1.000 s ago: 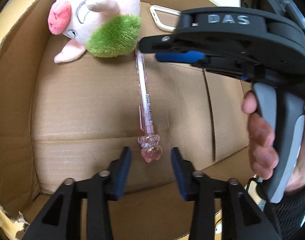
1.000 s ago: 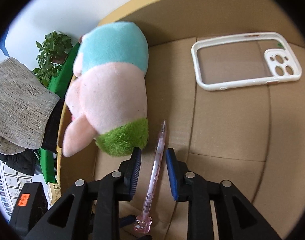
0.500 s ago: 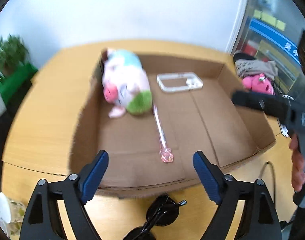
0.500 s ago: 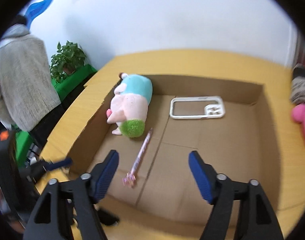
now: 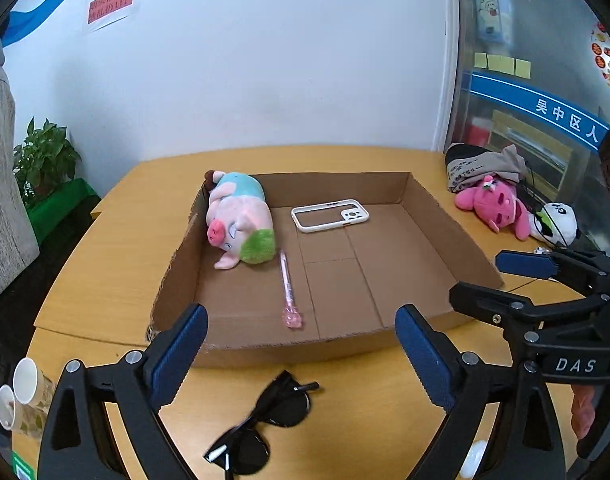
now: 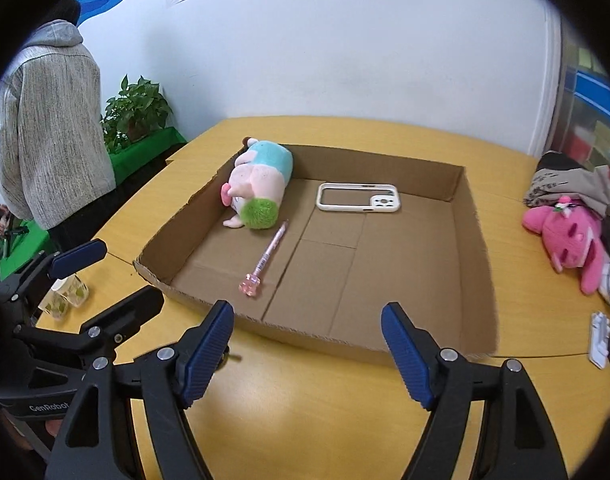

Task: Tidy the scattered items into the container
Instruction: 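Move the right tool to the white earbud case on the table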

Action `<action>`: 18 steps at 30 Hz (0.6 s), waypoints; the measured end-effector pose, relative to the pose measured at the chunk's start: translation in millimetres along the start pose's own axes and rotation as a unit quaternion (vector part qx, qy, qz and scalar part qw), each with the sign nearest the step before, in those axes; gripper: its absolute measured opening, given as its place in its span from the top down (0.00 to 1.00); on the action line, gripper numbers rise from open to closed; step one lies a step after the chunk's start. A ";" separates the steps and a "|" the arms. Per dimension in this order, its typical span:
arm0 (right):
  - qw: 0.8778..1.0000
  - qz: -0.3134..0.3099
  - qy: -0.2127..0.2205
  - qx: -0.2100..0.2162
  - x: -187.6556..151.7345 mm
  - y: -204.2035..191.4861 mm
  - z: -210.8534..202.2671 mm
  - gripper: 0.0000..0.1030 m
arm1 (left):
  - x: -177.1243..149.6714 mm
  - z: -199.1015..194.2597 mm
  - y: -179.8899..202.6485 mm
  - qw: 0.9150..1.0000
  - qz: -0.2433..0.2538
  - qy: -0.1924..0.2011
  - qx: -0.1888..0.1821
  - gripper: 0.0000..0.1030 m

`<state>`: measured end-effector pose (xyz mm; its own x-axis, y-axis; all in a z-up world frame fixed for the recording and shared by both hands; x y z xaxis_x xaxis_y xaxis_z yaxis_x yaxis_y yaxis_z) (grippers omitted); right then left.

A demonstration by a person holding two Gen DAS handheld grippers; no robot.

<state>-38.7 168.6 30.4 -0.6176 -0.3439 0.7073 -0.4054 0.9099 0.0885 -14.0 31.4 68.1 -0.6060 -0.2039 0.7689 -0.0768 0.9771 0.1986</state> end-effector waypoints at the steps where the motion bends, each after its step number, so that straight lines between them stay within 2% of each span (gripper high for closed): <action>1: 1.000 0.001 0.001 -0.001 -2.9 0.3 -3.1 0.26 | -1.2 -1.3 0.8 1.000 0.000 0.001 0.001 0.05; 18: 1.000 0.014 -0.004 -0.004 -41.2 1.2 -19.0 0.26 | -13.4 -10.6 17.5 1.000 0.010 -0.002 -0.001 0.05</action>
<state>-1.0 188.2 14.7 -0.6338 -0.3193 0.7045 -0.3819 0.9212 0.0740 1.2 50.6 67.7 -0.6101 -0.1832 0.7708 -0.0619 0.9809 0.1842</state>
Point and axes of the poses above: each gripper's, at about its wrist camera, not at the fingertips, and z roughly the way its jaws point, y to its right, x to its top, the point moved 10 cm from there along z, roughly the way its jaws point, and after that the axes turned 12 degrees about -z, right-handed, at the moved point
